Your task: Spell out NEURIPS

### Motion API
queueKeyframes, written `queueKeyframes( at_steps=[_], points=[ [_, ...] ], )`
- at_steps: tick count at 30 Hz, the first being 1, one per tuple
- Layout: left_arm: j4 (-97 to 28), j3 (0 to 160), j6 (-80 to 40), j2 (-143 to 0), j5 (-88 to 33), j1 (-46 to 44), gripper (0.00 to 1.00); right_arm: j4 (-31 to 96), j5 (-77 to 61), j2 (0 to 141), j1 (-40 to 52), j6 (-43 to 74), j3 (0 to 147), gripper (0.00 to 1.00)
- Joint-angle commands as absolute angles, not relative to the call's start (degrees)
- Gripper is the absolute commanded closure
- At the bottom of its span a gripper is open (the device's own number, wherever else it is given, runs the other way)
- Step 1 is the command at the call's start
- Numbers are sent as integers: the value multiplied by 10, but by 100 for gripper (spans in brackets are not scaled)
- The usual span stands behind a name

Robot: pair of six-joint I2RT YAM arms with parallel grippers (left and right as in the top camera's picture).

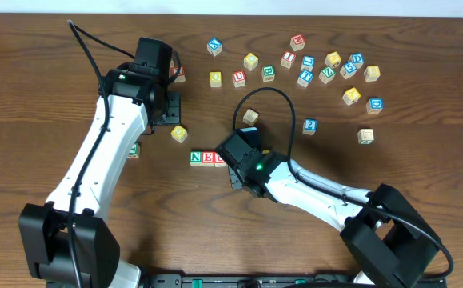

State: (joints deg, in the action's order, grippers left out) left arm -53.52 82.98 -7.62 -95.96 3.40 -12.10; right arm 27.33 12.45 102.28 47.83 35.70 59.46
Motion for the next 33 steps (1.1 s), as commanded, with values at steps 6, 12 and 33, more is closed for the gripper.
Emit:
queueKeyframes(
  at_steps=[6,12,33],
  points=[
    [-535,842,-73,-950,42,-119,42,272,120,1030,481,355,590,99],
    [-534,842,-73,-950,42,-119,42,272,116,1030,481,355,590,99],
    [-533,842,-73,-950,42,-119,42,267,101,1046,481,362,590,99]
  ],
)
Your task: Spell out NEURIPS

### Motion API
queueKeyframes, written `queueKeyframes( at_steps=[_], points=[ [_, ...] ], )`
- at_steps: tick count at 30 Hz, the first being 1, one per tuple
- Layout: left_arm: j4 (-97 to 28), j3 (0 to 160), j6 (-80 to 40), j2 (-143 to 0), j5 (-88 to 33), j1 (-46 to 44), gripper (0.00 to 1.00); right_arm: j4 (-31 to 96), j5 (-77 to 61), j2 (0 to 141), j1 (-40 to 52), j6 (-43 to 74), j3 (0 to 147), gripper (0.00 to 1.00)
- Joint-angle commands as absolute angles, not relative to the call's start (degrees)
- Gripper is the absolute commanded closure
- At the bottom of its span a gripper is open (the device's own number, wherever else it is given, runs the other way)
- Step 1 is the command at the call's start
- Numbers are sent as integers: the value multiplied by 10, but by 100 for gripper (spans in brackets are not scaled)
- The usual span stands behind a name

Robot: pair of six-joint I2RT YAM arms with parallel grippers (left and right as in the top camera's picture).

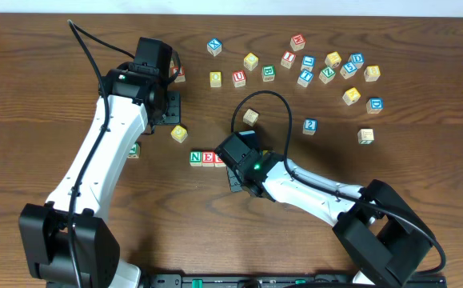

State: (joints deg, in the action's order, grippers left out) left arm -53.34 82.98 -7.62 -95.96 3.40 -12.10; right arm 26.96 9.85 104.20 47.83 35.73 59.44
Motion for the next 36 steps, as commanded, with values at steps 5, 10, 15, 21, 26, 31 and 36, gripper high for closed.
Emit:
queueKeyframes(
  at_steps=[5,10,15,21,26,31,36],
  points=[
    [-533,842,-73,-950,42,-119,42,264,102,1046,481,361,590,99],
    [-533,842,-73,-950,42,-119,42,260,105,1046,481,361,590,99],
    [-533,842,-73,-950,41,-119,42,259,108,1046,481,359,590,99],
    [-533,842,-73,-950,41,-119,42,255,111,1046,481,357,590,99],
    [-533,842,-73,-950,42,-119,42,255,114,1046,481,355,590,99],
    [-533,842,-73,-950,42,-119,42,254,117,1046,481,355,590,99],
    [-533,842,-73,-950,42,-119,42,248,121,1046,481,345,590,99]
  ],
)
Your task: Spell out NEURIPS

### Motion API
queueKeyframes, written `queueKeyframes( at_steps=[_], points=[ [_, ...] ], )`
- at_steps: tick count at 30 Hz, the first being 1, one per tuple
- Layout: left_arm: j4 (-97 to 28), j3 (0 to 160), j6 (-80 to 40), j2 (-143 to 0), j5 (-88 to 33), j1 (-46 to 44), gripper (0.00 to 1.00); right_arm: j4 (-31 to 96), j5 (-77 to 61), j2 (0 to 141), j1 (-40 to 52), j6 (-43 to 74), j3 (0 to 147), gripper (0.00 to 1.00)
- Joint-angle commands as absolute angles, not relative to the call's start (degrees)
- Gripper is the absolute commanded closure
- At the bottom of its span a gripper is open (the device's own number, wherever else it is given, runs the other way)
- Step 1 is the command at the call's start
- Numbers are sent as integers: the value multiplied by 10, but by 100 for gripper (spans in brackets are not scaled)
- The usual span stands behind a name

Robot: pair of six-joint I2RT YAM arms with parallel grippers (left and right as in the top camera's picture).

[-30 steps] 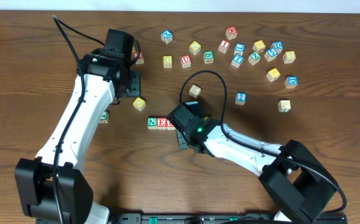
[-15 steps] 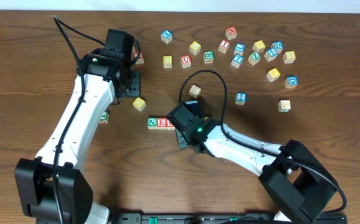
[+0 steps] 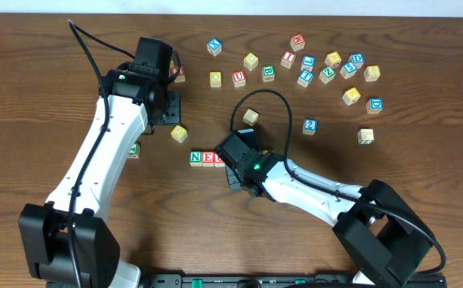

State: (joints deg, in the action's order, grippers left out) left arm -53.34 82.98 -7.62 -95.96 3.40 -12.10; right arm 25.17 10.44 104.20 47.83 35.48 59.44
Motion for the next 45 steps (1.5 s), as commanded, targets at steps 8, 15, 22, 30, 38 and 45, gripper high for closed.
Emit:
queueKeyframes(
  at_steps=[8,15,22,30,38,45],
  points=[
    [-533,842,-73,-950,41,-119,42,250,120,1046,481,346,590,99],
    [-533,842,-72,-950,42,-119,42,257,90,1046,481,348,590,99],
    [-533,842,-71,-950,41,-119,42,280,55,1046,481,368,590,99],
    [-533,842,-71,-950,41,-119,42,310,56,992,494,361,601,99],
    [-534,841,-71,-950,42,-119,42,353,119,877,492,377,604,99],
    [-522,799,-71,-951,42,-119,43,425,240,791,463,400,604,99]
  ],
)
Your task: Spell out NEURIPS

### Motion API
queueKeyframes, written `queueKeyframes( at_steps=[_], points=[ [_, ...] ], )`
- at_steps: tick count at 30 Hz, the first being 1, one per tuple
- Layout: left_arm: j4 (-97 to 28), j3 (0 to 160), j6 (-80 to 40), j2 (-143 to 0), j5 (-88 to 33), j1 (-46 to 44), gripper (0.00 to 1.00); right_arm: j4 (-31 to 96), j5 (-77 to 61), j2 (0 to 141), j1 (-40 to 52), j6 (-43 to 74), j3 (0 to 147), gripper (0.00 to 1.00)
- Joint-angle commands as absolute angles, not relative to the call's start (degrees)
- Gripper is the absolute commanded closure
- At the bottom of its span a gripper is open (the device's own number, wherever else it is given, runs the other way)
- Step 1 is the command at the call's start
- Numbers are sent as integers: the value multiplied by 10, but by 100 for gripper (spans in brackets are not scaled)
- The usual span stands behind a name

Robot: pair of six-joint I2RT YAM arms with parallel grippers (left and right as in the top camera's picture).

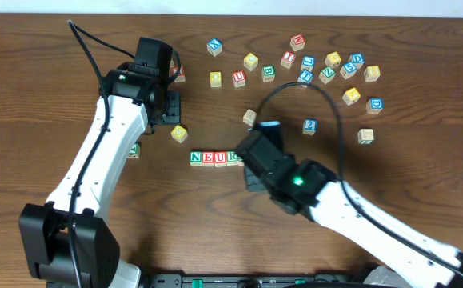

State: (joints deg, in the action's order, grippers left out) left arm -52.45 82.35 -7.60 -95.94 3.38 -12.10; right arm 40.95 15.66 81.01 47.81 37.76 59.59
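Note:
A row of letter blocks reads N [196, 158], E [208, 158], U [221, 158], R [233, 158] near the table's middle. My right gripper [251, 178] hangs just right of the R block and apart from it, with its fingers largely hidden under the wrist and nothing seen in them. My left gripper [170, 106] is at the back left, above a loose yellow block [179, 133]. Whether the left jaws are open is hidden from above.
Several loose letter blocks lie scattered along the back right, among them a blue one [214, 46] and a red one [297, 40]. A tan block [250, 118] and a blue block [309, 126] sit behind the right arm. A green block [133, 150] peeks from under the left arm.
The right gripper, which covered the right end of the row, now sits to the right of it. The row shows U and R after N and E. The left arm is unchanged.
At every earlier moment the right gripper stayed low over the row's right end, with only N, E and part of a third block showing. Now it has drawn off to the right and the row reads N E U R. The left arm never moved.

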Motion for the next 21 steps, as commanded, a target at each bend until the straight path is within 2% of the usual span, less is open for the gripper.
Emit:
queueKeyframes(
  at_steps=[1,6,10,11,12,13,19,21],
  points=[
    [-518,790,-71,-952,41,-119,43,435,251,786,457,401,604,99],
    [-472,717,-82,-952,31,-119,43,464,255,788,419,402,604,99],
    [-427,656,-82,-952,-29,-119,44,465,256,788,401,402,604,99],
    [-414,639,-83,-953,-44,-120,51,465,256,788,399,402,604,99],
    [-404,625,-83,-952,-56,-120,62,465,256,788,396,402,604,99],
    [-397,616,-84,-953,-62,-120,66,465,255,788,393,402,604,99],
    [-384,594,-93,-953,-65,-120,67,466,255,788,374,402,604,99],
    [-383,594,-93,-953,-65,-120,76,466,255,788,371,402,604,99]
  ],
)
